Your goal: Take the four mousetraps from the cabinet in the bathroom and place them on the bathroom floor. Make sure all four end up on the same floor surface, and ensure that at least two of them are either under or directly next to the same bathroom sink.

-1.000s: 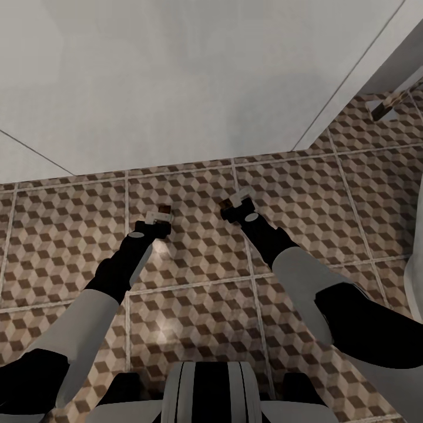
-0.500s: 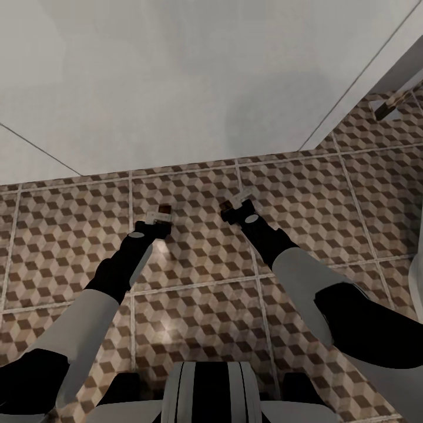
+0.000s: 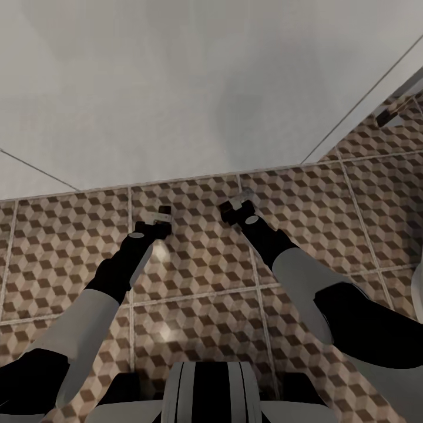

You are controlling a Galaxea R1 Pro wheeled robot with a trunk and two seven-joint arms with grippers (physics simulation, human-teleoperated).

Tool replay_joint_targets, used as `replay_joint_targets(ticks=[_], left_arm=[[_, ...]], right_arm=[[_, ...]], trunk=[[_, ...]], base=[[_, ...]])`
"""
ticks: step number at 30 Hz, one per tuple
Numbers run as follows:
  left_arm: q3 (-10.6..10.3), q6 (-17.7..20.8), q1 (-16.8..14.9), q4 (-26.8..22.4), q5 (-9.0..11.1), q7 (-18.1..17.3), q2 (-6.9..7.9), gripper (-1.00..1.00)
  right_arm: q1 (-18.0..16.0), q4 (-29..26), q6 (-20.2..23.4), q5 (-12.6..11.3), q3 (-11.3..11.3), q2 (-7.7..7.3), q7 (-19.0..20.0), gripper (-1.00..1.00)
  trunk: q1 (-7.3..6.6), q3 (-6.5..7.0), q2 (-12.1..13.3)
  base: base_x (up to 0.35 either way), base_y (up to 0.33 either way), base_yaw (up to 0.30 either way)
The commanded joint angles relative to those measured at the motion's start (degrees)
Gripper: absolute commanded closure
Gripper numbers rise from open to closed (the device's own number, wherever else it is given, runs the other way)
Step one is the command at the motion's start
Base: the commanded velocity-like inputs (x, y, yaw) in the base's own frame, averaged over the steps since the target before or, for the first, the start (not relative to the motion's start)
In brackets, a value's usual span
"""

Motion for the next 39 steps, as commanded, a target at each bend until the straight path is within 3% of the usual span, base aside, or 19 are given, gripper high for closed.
replay_joint_targets(ticks=[1, 39], left_arm=[[-0.18, 0.29, -0.02, -0.08, 0.13, 0.39, 0.02, 1.00], [-0.19, 0.29, -0.02, -0.02, 0.11, 0.39, -0.03, 1.00]], right_arm=[[-0.01, -0.03, 0.38, 0.54, 0.19, 0.00, -0.21, 1.00], [-0.01, 0.18, -1.87, 0.54, 0.17, 0.00, -0.24, 1.00]], trunk=[[0.00, -0.03, -0.01], [0.00, -0.03, -0.01]], base=[[0.071, 0.000, 0.000], [0.004, 0.000, 0.000]])
